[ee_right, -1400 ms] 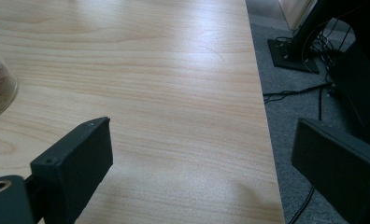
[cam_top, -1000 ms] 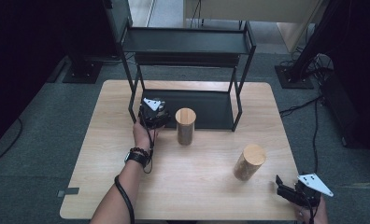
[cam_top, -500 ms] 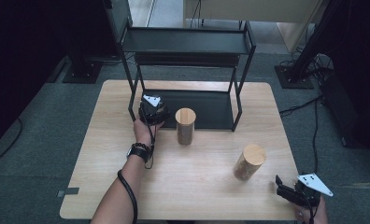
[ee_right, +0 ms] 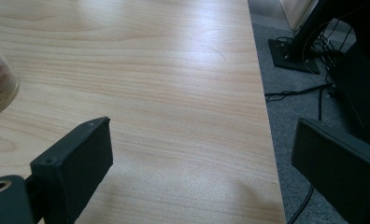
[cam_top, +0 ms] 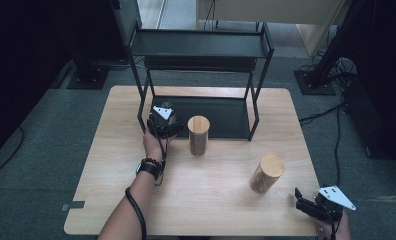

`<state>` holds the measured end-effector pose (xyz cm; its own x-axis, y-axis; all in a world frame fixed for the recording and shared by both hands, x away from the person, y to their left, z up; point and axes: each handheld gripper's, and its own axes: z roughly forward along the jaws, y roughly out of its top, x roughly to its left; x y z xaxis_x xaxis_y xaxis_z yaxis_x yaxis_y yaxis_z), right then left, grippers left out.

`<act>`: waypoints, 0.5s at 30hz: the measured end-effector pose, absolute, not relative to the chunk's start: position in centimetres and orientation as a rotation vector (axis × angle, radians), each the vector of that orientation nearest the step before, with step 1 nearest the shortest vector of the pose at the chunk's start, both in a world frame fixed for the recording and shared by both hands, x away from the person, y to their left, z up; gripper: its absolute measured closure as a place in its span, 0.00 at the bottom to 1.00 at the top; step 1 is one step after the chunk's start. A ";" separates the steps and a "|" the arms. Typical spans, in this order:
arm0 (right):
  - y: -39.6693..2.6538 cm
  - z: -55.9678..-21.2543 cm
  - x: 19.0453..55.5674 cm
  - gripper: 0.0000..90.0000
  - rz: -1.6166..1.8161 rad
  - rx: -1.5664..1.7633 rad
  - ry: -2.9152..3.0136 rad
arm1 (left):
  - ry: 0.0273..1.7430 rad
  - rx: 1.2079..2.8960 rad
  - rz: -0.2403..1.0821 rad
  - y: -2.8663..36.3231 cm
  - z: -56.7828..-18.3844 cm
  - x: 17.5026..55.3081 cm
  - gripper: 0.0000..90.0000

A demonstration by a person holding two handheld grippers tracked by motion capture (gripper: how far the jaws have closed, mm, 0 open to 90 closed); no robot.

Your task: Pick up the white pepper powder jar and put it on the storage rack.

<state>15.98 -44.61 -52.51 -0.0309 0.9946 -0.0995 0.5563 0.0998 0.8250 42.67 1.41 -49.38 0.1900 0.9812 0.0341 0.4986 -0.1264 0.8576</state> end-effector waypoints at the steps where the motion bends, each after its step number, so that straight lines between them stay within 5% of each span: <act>1: -44.6 -52.5 16.0 0.06 0.789 1.541 1.675 | 1.401 1.741 0.833 1.4 -49.5 42.5 0.24; 15: -44.5 -52.5 16.0 0.06 0.781 1.542 1.675 | 1.390 1.771 0.818 2.2 -51.8 40.4 0.22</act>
<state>16.01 -44.50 -52.53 -0.0268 0.9941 -0.1048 0.5588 0.1018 0.8230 40.38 2.16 -51.77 0.2137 0.9759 0.0437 0.5126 -0.1501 0.8454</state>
